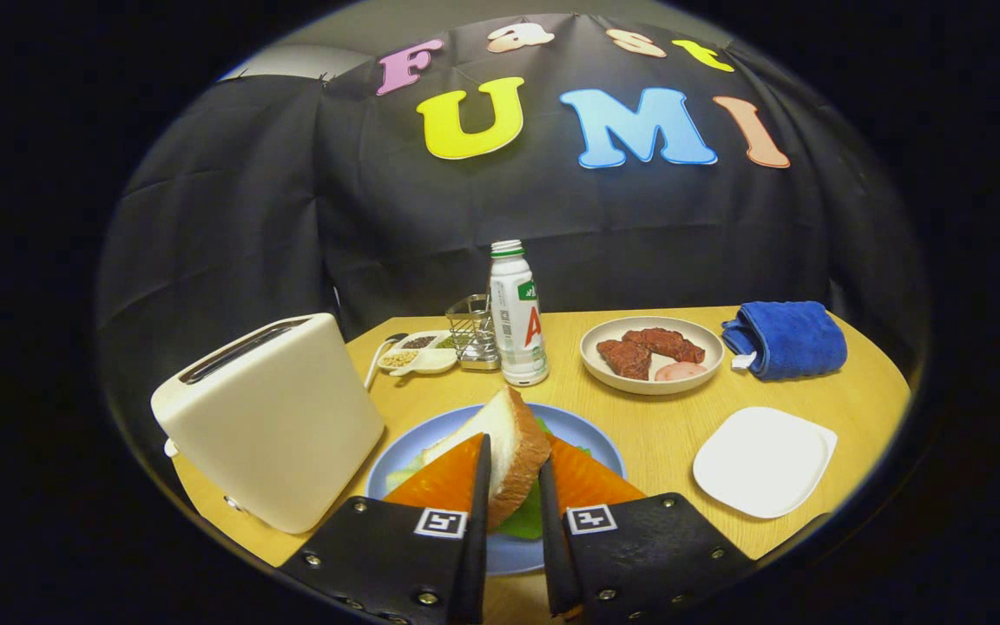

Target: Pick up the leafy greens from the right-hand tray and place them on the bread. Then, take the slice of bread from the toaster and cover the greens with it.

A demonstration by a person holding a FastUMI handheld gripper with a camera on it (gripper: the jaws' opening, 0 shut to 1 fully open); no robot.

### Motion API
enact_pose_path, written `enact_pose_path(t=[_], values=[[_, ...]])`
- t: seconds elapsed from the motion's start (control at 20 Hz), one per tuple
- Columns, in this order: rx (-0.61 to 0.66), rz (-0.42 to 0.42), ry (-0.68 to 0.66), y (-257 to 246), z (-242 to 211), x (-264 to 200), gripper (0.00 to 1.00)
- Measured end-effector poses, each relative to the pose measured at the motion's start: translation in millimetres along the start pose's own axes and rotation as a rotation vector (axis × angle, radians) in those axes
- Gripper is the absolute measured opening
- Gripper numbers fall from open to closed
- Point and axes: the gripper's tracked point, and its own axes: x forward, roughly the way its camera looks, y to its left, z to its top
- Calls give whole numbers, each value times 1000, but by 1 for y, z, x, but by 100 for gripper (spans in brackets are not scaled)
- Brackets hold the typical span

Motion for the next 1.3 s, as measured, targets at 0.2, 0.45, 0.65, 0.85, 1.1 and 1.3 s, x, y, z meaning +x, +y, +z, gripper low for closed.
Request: enact_pose_path(t=[0.2,0.45,0.65,0.85,1.1,1.3], values=[[13,-23,0,-12,2,-2,42],[40,-35,-45,-30,16,-12,54],[25,-27,-120,-42,42,-37,54],[26,-34,-225,-62,68,-75,53],[30,-50,-315,-99,109,-129,53],[-17,-61,-365,-142,127,-170,53]])
